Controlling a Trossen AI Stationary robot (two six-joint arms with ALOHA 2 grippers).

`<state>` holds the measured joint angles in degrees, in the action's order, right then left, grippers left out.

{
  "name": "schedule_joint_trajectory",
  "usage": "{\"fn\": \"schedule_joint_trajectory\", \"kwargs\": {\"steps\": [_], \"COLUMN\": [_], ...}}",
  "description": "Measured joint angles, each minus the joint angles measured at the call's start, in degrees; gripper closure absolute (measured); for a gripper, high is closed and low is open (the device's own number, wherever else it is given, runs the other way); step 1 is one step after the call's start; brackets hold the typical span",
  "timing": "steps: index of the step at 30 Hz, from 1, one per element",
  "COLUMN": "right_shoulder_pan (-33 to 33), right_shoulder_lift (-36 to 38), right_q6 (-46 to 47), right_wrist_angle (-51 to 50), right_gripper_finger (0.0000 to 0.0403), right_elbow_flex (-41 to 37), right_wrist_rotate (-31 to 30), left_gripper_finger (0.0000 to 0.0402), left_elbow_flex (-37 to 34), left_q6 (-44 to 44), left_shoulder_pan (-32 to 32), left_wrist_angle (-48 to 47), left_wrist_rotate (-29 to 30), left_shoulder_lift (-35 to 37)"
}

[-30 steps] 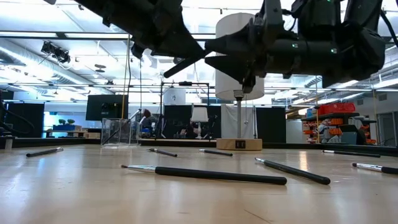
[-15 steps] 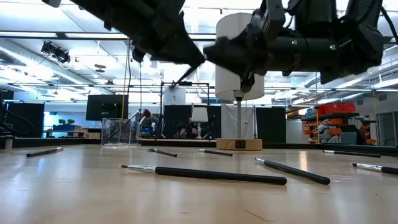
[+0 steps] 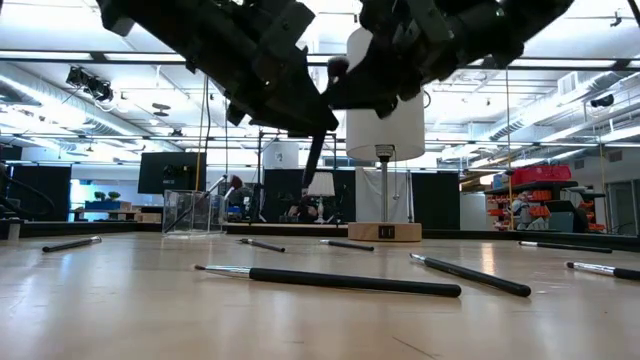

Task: Put items in baskets/containers
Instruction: Put the black powder brush into the transparent organizer

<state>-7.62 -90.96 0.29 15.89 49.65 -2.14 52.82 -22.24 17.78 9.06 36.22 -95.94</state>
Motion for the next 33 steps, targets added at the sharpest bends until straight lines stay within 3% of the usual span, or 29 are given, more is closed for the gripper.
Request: {"fn": "schedule_joint_trajectory", "kwargs": {"steps": [16,19,27,33], "right_shoulder_pan": [0.1,0.0,0.1,0.1], "right_shoulder_lift": [0.2,0.2,2.4,8.2], "right_q6": [-1.4,-1.4,-3.3,-2.2], "right_wrist_angle": [-1.3,-1.4,-4.9,-11.0], "right_gripper_finger": [0.0376,0.0372,0.0285,0.0224], "right_elbow_flex": [0.3,0.3,0.4,-0.9], "right_wrist_rotate": [2.5,2.4,0.4,-6.4], "left_gripper_finger": [0.0348,0.0353,0.0353,0.0353], "left_elbow_flex": [-0.1,-0.1,0.1,0.0], "left_q6": [5.4,5.5,4.4,-1.1], "left_shoulder_pan": [0.4,0.4,0.4,-0.8], "left_wrist_angle": [3.8,4.1,2.7,-12.7], "left_wrist_rotate": [-2.3,-3.1,-3.2,-1.3], "left_shoulder_lift": [-0.1,-0.2,0.4,7.2]}}
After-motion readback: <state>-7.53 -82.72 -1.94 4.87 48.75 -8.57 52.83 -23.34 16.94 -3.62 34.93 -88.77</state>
